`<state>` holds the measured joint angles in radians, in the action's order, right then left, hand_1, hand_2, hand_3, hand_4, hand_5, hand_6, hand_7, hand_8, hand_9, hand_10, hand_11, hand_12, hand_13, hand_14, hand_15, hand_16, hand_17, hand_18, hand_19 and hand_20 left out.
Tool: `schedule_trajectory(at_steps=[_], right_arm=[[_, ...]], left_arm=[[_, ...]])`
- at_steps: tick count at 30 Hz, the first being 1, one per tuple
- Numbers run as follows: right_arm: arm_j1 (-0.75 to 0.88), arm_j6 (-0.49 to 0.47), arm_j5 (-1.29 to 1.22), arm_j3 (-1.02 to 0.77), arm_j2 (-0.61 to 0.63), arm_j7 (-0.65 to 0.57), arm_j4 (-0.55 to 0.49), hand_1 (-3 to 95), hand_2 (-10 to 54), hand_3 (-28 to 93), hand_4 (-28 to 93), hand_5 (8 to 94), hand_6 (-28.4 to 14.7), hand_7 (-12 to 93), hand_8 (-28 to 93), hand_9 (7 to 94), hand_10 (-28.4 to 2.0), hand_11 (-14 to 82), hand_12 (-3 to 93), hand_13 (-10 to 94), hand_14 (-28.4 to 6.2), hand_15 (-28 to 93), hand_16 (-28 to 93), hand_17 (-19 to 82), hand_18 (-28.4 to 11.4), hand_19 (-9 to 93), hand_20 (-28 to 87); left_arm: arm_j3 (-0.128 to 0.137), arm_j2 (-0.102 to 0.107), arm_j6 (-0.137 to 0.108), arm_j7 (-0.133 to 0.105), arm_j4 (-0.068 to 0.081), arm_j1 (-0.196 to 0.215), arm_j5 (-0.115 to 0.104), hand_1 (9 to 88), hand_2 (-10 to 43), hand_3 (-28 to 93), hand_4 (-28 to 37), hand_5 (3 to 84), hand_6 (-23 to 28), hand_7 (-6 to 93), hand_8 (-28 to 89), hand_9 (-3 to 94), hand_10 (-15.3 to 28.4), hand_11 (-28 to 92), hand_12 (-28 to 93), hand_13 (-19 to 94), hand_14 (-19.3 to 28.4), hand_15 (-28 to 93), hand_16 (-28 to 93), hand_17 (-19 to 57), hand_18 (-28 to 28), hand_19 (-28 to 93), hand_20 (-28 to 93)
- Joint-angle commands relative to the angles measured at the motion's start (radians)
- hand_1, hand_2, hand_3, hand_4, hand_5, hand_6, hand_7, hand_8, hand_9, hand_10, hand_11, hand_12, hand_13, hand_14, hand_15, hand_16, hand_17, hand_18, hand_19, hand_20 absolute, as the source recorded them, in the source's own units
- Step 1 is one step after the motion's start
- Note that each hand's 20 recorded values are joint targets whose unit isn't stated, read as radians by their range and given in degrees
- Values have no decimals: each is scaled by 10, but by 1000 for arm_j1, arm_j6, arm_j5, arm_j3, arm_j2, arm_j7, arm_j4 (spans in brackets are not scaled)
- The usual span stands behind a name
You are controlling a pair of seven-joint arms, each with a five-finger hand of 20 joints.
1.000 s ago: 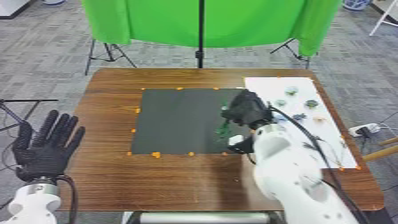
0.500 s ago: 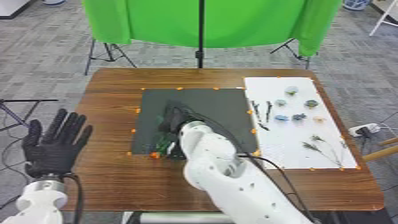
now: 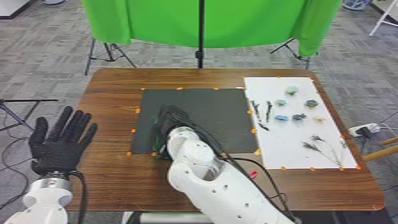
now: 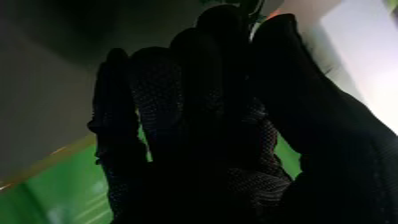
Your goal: Arrange flowers
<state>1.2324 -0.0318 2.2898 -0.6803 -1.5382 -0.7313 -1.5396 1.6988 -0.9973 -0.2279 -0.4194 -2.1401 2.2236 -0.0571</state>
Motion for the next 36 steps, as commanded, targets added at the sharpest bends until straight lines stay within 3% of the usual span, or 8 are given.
schedule_trajectory(at_steps=[1, 6, 11, 20, 27, 31, 34, 36], right_arm=[[-5, -4, -3, -22, -11, -40, 8, 491, -95, 673, -282, 739, -54, 284, 12, 687, -175, 494, 306, 612, -158, 722, 268, 263, -255, 784, 276], [2, -23, -22, -18, -1, -54, -12, 421, -95, 724, -280, 713, -47, 202, -113, 682, -183, 483, 287, 606, -164, 721, 260, 257, -259, 793, 253], [2, -14, -79, -27, 33, -91, -54, 394, -95, 719, -275, 681, -64, 148, -118, 681, -190, 477, 282, 602, -170, 724, 258, 256, -263, 796, 244], [180, 2, -122, -310, 309, -12, -420, 364, -95, 698, -266, 596, -96, 80, -95, 651, -207, 451, 268, 579, -184, 723, 248, 246, -269, 796, 223], [412, -10, -71, -651, 517, -37, -627, 379, -95, 692, -257, 596, -89, 77, -92, 658, -206, 417, 252, 579, -179, 716, 242, 242, -267, 793, 209], [635, -61, -85, -900, 597, -45, -714, 391, -95, 686, -262, 599, -86, 77, -92, 656, -199, 415, 253, 580, -173, 713, 245, 239, -261, 790, 207], [792, -51, -33, -1045, 618, -40, -725, 399, -95, 687, -270, 597, -75, 84, -91, 648, -192, 418, 258, 576, -165, 708, 248, 234, -253, 782, 207], [851, -60, -18, -1105, 619, -45, -720, 407, -95, 680, -275, 599, -72, 86, -93, 647, -189, 425, 263, 577, -162, 706, 249, 234, -251, 778, 209]], left_arm=[[-4, -3, 6, 1, 6, 8, -8, 262, 107, 687, -283, 446, 80, 100, -94, 399, 144, 158, 92, 322, 128, 187, -21, -55, 128, 311, 113], [-1, -6, 4, 2, 7, 9, -10, 262, 107, 689, -283, 446, 79, 102, -94, 398, 144, 158, 92, 322, 128, 188, -21, -55, 129, 312, 113], [8, -27, -2, 30, 9, 8, -5, 262, 107, 687, -283, 446, 80, 102, -95, 398, 144, 158, 92, 322, 129, 189, -21, -55, 129, 313, 113], [52, -77, 1, 30, 1, 63, -1, 262, 107, 688, -283, 445, 80, 102, -95, 397, 143, 158, 92, 322, 129, 191, -21, -55, 129, 313, 113], [73, -72, 4, 9, -10, 83, 1, 261, 106, 689, -283, 445, 79, 103, -94, 397, 145, 158, 92, 322, 129, 191, -22, -55, 129, 313, 113], [60, -69, -10, -1, -12, 76, -2, 261, 105, 689, -283, 445, 80, 101, -94, 398, 145, 158, 92, 322, 128, 191, -22, -55, 129, 313, 113], [72, -55, -21, -10, -23, 95, 16, 261, 106, 688, -283, 446, 80, 103, -94, 398, 144, 158, 92, 323, 128, 192, -21, -55, 130, 313, 113], [82, -53, -21, -24, -27, 107, 9, 261, 106, 689, -283, 447, 80, 104, -95, 399, 144, 158, 92, 324, 128, 193, -21, -55, 129, 313, 113]])
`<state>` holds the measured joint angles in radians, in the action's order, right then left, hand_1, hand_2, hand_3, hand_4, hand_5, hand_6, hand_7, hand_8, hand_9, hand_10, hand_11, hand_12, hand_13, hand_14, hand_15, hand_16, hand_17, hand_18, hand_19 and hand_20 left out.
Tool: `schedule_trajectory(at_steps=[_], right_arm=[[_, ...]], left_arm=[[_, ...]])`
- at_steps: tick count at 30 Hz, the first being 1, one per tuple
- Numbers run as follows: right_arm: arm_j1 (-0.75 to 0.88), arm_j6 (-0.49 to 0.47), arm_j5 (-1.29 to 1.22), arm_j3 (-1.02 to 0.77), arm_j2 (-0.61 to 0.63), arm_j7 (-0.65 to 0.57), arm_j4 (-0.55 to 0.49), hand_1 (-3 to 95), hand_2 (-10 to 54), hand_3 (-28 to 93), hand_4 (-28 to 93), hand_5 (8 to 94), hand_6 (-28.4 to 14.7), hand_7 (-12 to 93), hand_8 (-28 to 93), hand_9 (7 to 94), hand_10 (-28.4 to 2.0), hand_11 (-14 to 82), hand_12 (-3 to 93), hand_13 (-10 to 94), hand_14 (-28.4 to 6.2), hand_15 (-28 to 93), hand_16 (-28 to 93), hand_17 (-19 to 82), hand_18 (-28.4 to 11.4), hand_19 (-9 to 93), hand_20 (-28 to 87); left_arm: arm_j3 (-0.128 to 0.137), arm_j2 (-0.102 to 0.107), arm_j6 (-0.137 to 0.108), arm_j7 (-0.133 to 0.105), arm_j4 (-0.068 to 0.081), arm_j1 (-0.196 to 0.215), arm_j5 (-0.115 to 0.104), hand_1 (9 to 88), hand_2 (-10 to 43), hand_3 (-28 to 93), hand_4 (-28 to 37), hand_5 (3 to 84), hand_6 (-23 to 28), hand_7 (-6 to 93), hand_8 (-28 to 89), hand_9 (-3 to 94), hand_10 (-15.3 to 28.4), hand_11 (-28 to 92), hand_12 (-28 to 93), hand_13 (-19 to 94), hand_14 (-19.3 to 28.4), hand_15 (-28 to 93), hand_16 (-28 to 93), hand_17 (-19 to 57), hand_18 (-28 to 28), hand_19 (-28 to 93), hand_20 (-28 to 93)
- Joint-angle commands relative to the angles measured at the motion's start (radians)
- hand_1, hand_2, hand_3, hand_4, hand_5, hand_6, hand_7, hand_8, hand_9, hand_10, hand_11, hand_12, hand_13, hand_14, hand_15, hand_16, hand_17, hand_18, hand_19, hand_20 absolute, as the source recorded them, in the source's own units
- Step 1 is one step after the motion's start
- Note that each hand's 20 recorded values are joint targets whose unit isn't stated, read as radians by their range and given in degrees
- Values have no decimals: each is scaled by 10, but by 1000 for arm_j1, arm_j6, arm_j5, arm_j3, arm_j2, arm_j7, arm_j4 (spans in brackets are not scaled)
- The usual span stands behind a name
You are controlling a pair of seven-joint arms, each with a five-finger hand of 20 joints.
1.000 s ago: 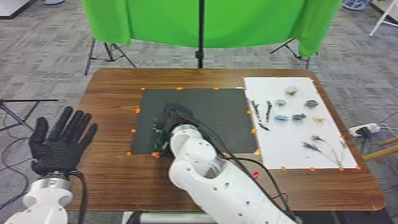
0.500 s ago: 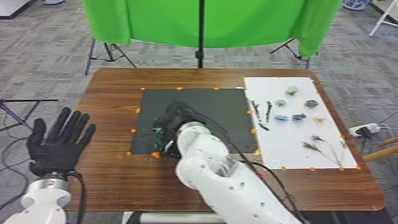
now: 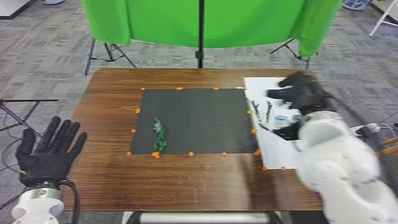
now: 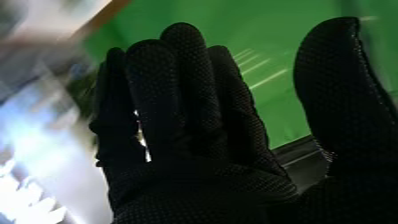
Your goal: Arrange flowers
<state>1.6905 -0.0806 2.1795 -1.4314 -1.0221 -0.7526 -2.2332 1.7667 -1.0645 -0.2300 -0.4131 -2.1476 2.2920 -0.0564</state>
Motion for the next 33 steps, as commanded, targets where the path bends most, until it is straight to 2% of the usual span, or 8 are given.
schedule_trajectory(at_steps=[1, 10, 16, 24, 26, 29, 30, 33], right_arm=[[419, -7, 103, -372, 102, -33, -24, 410, -95, 673, -277, 601, -71, 88, -93, 646, -187, 428, 265, 577, -161, 706, 250, 233, -249, 777, 210], [480, -65, 131, -406, 84, -7, 76, 432, -95, 587, -282, 619, -57, 102, -99, 631, -175, 491, 291, 576, -149, 726, 279, 233, -241, 764, 245], [467, -36, 139, -377, 70, 8, 109, 529, -95, 345, -283, 616, -51, 105, -101, 626, -170, 503, 292, 572, -149, 728, 290, 233, -236, 748, 280], [408, 0, 154, -304, 62, 10, 158, 595, -95, 269, -282, 633, -34, 117, -106, 634, -159, 509, 289, 582, -142, 735, 292, 237, -233, 741, 299], [396, 3, 171, -286, 64, 18, 175, 598, -95, 294, -280, 651, -28, 126, -109, 641, -155, 512, 291, 588, -140, 735, 293, 240, -232, 740, 301], [375, 4, 162, -263, 68, -4, 192, 561, -95, 478, -282, 703, -8, 150, -119, 670, -153, 501, 295, 605, -133, 728, 298, 249, -228, 740, 307], [372, 17, 156, -257, 69, -28, 191, 589, -95, 475, -282, 742, -7, 157, -44, 693, -151, 490, 307, 616, -130, 723, 302, 253, -227, 738, 309], [376, 45, 134, -265, 68, -61, 168, 621, -95, 541, -280, 827, -13, 191, 25, 756, -144, 435, 389, 655, -128, 711, 309, 266, -226, 742, 312]], left_arm=[[17, 14, -23, -24, -18, 35, 8, 263, 106, 689, -283, 447, 80, 104, -95, 399, 145, 159, 92, 324, 128, 193, -21, -55, 129, 313, 113], [2, 21, -33, -22, -13, 15, 3, 263, 106, 691, -283, 449, 81, 105, -96, 400, 145, 161, 92, 325, 128, 197, -22, -54, 129, 312, 113], [-2, 18, -35, -16, -16, 11, 14, 262, 105, 694, -283, 449, 81, 106, -96, 401, 144, 162, 92, 325, 128, 198, -23, -54, 129, 311, 114], [-13, 9, -36, -14, -15, 10, 12, 261, 105, 694, -283, 448, 80, 106, -96, 401, 145, 163, 92, 326, 128, 199, -23, -55, 130, 312, 114], [-16, 10, -34, -13, -13, 8, 13, 257, 103, 695, -283, 448, 80, 106, -96, 400, 145, 163, 92, 326, 128, 199, -23, -55, 130, 312, 114], [-16, 8, -33, -9, -15, 11, 14, 253, 102, 696, -283, 448, 80, 107, -96, 400, 145, 162, 93, 326, 128, 199, -23, -55, 130, 312, 114], [-16, 6, -33, -7, -16, 12, 16, 253, 102, 696, -283, 448, 80, 107, -96, 400, 145, 162, 93, 326, 128, 199, -22, -55, 130, 312, 114], [-13, 4, -30, 0, -17, 20, 23, 253, 103, 694, -283, 447, 80, 106, -97, 400, 146, 162, 93, 326, 128, 198, -23, -55, 130, 312, 115]])
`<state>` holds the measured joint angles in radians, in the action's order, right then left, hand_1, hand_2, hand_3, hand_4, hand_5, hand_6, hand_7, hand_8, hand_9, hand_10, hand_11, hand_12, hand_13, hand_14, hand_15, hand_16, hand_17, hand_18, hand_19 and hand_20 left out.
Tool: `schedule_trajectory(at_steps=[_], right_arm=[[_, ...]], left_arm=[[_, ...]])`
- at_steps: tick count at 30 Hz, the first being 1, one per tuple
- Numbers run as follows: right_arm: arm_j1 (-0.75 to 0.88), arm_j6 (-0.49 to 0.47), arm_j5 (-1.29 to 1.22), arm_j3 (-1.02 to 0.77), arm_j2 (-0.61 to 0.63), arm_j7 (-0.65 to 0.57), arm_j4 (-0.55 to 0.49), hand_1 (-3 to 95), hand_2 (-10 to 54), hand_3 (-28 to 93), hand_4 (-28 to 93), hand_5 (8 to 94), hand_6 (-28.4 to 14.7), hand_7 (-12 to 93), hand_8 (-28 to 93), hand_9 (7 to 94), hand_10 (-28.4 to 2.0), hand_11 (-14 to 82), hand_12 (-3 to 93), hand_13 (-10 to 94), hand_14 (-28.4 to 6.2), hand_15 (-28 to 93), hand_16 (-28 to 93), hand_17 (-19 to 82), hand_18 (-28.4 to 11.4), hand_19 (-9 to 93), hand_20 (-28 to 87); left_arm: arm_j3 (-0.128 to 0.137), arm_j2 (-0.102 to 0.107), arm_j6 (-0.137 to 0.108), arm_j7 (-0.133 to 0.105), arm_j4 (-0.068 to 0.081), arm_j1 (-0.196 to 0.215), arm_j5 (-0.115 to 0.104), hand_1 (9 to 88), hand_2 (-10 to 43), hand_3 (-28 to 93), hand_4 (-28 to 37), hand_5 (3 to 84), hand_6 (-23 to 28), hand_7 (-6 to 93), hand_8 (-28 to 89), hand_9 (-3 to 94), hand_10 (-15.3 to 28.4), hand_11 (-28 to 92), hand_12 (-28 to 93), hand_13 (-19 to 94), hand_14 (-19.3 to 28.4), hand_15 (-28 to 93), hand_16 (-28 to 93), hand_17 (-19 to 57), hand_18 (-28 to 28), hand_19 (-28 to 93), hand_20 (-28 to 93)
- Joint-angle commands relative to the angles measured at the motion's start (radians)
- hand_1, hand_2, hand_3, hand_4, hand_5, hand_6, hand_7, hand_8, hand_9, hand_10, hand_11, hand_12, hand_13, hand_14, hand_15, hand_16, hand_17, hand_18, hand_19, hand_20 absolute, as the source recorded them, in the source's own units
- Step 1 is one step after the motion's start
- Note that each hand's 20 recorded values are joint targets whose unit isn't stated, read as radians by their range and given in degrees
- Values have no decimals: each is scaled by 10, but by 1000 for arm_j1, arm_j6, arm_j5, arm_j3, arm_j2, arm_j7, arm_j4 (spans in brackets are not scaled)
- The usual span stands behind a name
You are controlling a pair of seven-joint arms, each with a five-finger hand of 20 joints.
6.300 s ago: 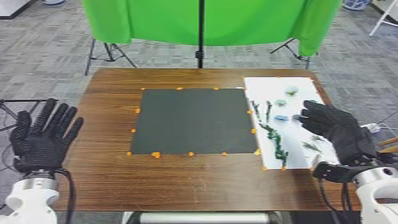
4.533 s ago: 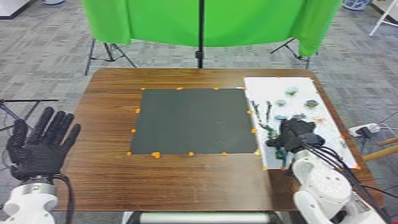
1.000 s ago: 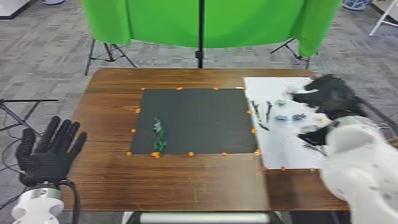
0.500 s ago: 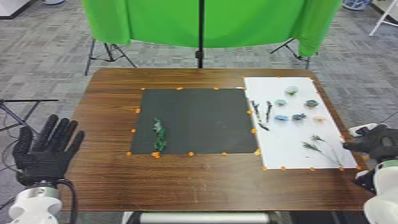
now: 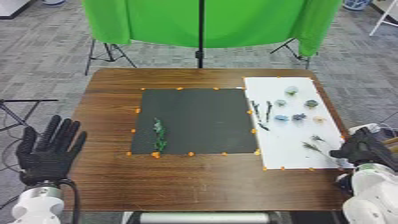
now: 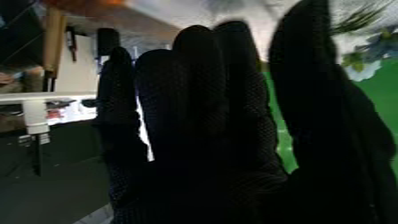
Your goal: Arrange flowers
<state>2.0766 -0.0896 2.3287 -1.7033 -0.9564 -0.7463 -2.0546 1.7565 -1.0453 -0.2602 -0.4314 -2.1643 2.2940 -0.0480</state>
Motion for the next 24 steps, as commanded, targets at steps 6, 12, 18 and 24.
schedule_trajectory(at_steps=[6, 12, 18, 24], right_arm=[[-22, 132, -97, -6, 3, -123, -94, 580, -95, 658, -282, 826, -30, 253, 69, 769, -150, 448, 412, 668, -140, 727, 315, 274, -240, 763, 322], [-93, 202, -174, 57, 5, -118, -185, 545, -95, 718, -257, 823, -35, 282, 116, 771, -150, 468, 418, 677, -149, 747, 316, 278, -252, 780, 326], [-257, 175, -179, 242, -45, -85, -185, 488, -95, 761, -154, 791, -42, 361, 182, 762, -153, 485, 431, 676, -154, 759, 311, 277, -257, 793, 324], [-375, 79, -170, 420, -151, -67, -129, 493, -95, 752, -160, 781, -45, 375, 183, 752, -158, 503, 429, 672, -156, 766, 312, 277, -258, 798, 320]], left_arm=[[3, -20, -3, 22, -2, 27, 13, 252, 104, 692, -283, 447, 81, 103, -96, 400, 145, 161, 93, 325, 127, 197, -22, -55, 130, 309, 114], [-1, -14, 0, 18, -5, 32, 12, 252, 104, 692, -283, 446, 80, 103, -95, 399, 145, 160, 93, 324, 128, 198, -21, -55, 130, 309, 114], [-6, -12, 1, 30, 1, 18, 18, 253, 106, 692, -283, 446, 80, 103, -95, 399, 144, 160, 93, 323, 128, 198, -22, -56, 130, 310, 116], [-19, -7, 5, 39, 8, -4, 26, 251, 106, 693, -283, 444, 80, 102, -95, 397, 145, 159, 93, 322, 129, 197, -22, -57, 130, 311, 116]])
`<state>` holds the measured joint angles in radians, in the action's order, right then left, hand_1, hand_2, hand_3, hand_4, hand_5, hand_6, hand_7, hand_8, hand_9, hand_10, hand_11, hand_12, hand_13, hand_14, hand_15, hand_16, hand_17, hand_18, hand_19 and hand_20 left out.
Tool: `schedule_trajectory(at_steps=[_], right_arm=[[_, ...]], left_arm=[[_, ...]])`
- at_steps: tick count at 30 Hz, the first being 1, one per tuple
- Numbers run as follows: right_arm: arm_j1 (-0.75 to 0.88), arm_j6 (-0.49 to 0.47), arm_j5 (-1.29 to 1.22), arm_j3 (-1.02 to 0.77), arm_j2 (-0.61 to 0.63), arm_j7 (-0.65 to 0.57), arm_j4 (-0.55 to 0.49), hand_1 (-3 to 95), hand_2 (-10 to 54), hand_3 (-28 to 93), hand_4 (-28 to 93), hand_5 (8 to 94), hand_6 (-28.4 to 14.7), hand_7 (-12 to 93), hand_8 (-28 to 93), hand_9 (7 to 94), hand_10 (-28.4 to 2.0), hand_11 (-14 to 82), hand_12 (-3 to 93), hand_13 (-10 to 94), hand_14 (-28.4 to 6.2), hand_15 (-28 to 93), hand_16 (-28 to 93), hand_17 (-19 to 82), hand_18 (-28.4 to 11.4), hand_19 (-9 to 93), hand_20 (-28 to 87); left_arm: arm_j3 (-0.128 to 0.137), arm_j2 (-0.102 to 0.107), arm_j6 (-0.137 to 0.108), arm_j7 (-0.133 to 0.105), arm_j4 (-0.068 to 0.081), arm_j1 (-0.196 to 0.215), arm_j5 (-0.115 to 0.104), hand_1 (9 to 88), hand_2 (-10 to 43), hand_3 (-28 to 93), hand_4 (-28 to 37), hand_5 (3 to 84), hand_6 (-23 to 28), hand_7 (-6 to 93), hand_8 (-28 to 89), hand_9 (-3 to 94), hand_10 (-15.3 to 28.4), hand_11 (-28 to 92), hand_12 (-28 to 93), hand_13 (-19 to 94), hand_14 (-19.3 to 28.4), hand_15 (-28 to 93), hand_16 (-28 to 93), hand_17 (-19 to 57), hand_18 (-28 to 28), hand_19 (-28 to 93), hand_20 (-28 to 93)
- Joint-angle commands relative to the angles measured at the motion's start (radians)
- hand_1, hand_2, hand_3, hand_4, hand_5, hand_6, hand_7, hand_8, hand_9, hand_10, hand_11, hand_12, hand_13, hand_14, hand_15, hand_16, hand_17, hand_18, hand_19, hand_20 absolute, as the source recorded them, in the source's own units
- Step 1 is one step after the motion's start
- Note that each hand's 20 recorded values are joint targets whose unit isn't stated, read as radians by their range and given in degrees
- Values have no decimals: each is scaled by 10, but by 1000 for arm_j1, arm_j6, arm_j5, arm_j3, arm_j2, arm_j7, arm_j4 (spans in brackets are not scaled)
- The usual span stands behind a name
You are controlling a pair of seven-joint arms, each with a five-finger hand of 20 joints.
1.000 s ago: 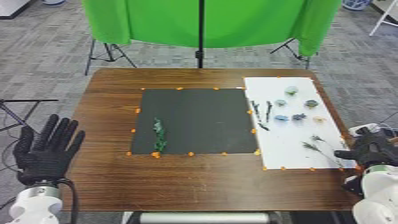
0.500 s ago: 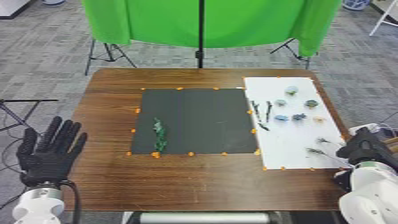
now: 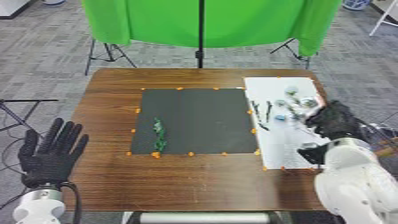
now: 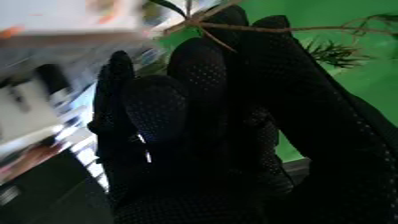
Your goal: Arrange flowers
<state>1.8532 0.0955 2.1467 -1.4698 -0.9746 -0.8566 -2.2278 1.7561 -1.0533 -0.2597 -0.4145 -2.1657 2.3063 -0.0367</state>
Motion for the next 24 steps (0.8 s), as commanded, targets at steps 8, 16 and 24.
schedule_trajectory(at_steps=[8, 16, 24], right_arm=[[-272, -146, 287, 435, -215, 121, 203, 499, -95, 749, -169, 777, -48, 376, 167, 748, -159, 507, 422, 669, -158, 768, 309, 276, -261, 802, 311], [-349, -129, 408, 586, -323, 137, 361, 500, -95, 742, -165, 783, -48, 370, 161, 752, -159, 507, 419, 676, -160, 770, 302, 282, -270, 815, 304], [-365, -110, 336, 618, -403, 83, 458, 457, -95, 730, -187, 748, -52, 400, 180, 726, -179, 561, 346, 667, -172, 777, 303, 278, -283, 837, 278]], left_arm=[[-24, 13, -24, 19, 9, -23, 55, 251, 106, 692, -283, 445, 80, 103, -94, 397, 145, 162, 95, 321, 128, 196, -21, -57, 130, 311, 116], [-46, 28, -5, 37, 22, -53, 21, 251, 106, 693, -283, 446, 80, 106, -95, 397, 145, 164, 95, 321, 129, 197, -21, -57, 130, 310, 115], [-62, 41, -4, 59, 33, -76, 21, 251, 105, 693, -283, 446, 80, 106, -95, 398, 145, 167, 96, 322, 129, 200, -21, -57, 130, 311, 115]])
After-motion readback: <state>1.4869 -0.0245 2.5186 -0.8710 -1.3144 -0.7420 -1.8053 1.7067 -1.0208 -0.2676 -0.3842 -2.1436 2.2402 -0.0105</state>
